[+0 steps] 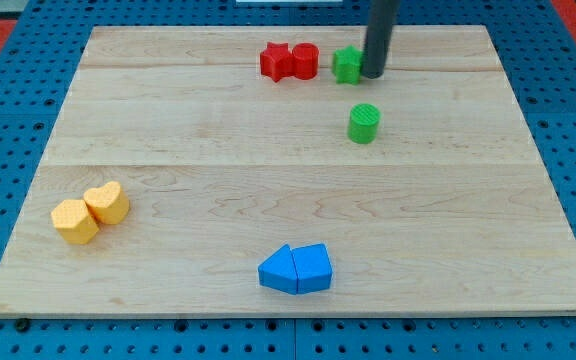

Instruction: Move the green circle towards the green star

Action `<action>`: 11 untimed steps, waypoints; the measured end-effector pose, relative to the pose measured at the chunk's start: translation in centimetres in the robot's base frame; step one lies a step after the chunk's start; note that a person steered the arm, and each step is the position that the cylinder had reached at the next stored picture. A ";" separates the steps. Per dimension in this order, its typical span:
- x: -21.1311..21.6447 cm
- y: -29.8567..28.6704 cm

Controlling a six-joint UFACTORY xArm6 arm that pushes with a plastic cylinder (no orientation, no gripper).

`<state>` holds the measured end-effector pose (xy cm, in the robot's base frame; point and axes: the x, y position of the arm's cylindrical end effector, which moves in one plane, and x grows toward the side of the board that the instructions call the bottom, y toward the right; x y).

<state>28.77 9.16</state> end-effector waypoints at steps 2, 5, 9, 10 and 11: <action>-1.0 -2.3; 8.7 8.0; 11.8 -0.8; 10.6 1.0; 10.5 3.4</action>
